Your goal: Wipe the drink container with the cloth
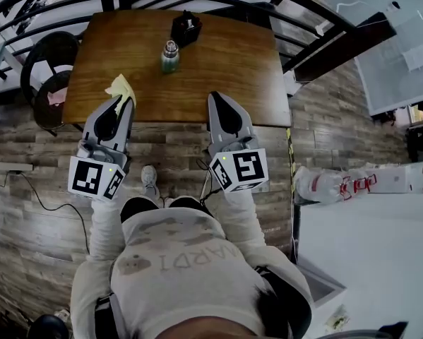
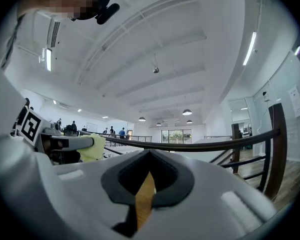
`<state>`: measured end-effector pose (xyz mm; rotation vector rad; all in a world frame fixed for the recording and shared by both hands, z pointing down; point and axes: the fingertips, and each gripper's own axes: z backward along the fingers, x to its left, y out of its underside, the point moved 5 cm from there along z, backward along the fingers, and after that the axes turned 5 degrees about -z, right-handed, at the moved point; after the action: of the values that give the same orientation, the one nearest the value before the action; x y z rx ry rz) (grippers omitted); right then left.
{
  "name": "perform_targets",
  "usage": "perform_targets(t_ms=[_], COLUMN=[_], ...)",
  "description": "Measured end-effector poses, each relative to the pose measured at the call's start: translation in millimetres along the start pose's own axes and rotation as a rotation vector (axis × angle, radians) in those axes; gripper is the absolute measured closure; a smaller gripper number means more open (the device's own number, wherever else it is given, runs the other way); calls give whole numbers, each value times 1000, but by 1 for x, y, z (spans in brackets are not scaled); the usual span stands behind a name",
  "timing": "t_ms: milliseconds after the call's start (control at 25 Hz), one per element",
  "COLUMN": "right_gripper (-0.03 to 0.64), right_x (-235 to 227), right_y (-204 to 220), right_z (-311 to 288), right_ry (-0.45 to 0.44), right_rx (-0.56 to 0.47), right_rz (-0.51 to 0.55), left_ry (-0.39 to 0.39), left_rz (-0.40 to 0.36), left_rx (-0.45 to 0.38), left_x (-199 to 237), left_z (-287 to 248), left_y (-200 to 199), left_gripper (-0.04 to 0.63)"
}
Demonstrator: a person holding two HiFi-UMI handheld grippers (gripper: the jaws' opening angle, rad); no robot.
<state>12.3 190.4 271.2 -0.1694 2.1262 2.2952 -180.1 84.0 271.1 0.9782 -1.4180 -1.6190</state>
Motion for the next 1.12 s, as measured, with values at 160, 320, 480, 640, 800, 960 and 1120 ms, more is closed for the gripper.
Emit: perform_targets(t_ms=[160,320,480,640,800,960,1120], right_gripper=[606,606,606,606,606,606,606], right_x=[-7,-11,-15,-14,-11,-16,-24], right_y=[-2,-2,-3,-1,2,2,4], right_z=[-34,-65,-89,-107,-121,-129,-141], right_ry=[35,70,98,129,145,155,151], right_rx=[-17,-30,-38,-46,-48,-35,-18], right_rz=[-5,-5,9,7,17,29,33], left_ry=[33,72,102,128,153,163,158], left_rz=[-7,-12,-12,-8,-7,2,12], left_rx=[-3,-10,-20,-26,-27,-27,-20], left_x=[29,57,80,100,114,119,126], left_z=[-26,-51,-71,-82,-90,-99,-107], left_y=[0,1,3,7,14,17,21], left_gripper=[566,566,566,566,566,566,566])
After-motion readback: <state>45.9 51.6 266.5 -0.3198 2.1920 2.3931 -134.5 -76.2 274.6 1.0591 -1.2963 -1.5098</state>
